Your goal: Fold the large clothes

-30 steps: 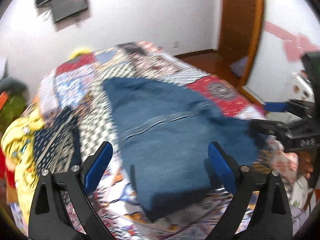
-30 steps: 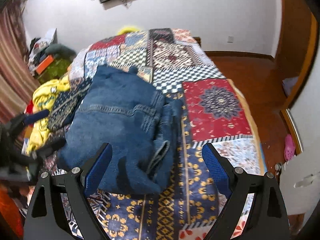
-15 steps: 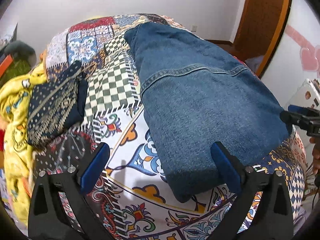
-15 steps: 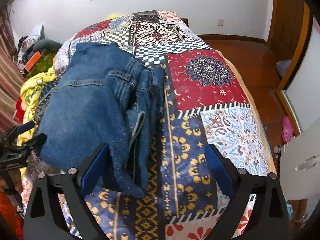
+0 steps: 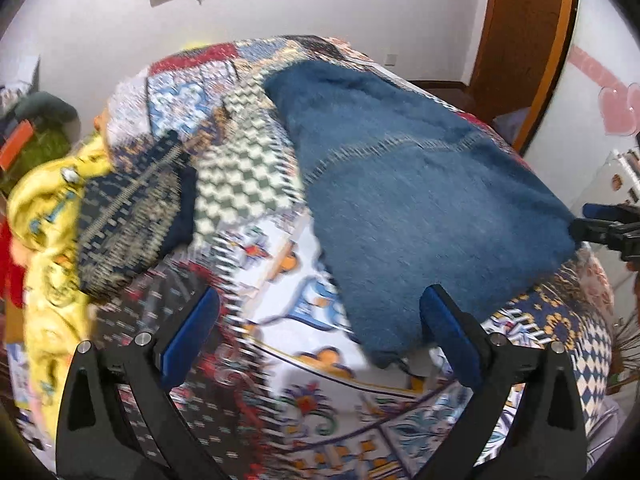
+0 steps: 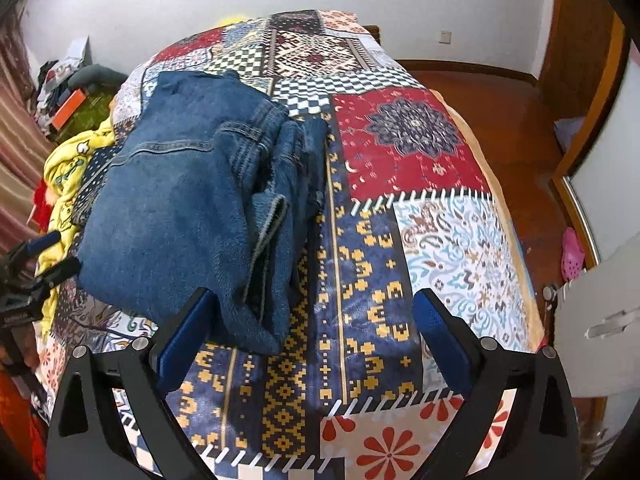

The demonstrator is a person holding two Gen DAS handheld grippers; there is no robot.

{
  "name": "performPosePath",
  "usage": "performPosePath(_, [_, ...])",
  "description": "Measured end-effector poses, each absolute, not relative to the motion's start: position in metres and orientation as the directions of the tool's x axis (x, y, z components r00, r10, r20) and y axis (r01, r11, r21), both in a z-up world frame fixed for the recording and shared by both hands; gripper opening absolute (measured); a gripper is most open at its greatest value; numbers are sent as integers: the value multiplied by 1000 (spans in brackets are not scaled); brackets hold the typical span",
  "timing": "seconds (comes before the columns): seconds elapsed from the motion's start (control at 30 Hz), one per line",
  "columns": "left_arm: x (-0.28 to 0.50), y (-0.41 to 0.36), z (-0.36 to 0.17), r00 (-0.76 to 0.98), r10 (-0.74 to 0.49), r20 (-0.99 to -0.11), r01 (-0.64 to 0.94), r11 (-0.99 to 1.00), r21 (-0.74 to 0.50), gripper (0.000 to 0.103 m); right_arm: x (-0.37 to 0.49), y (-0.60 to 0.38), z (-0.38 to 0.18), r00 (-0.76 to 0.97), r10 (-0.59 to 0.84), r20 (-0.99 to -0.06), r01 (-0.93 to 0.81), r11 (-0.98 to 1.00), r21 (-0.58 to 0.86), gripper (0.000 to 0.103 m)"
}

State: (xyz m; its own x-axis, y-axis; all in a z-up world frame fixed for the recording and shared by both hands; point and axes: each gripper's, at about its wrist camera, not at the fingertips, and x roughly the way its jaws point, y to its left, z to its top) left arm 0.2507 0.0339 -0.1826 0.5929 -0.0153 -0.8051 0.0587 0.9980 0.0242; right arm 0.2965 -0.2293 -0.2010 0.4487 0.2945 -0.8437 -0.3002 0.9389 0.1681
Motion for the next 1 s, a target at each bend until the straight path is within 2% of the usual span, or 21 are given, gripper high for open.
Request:
performPosePath(0.2, [281,61,-163,584,-48,-810,18,999,-47,102,315,-213,-181,453,379,-807,-365,905,220,98])
performPosePath(0.33, [308,68,-170,543,-169,-822,39,984,-176,102,341,-201,-190,395,467,-791,-397,863,312,98])
performPosePath(0.57, [352,70,-221,409,-368,-835,18,918,-396,102,398,-201,-247,207,537,-817,-312,828,465,98])
performPosePath(0.73, [370,75,-241,396,-476,-785,-14,852,-523,102,417,-201,-270,114,612,-783,-319,769,554,98])
performPosePath(0.93, [397,74,-269,332,-597,-730,-50,762,-646,102,430,-193,-275,99,649,-754,-357,731,582,98])
performPosePath(1.0, [400,72,-270,333,-602,-726,-37,761,-648,102,432,-192,-275,99,661,-743,-354,722,595,98])
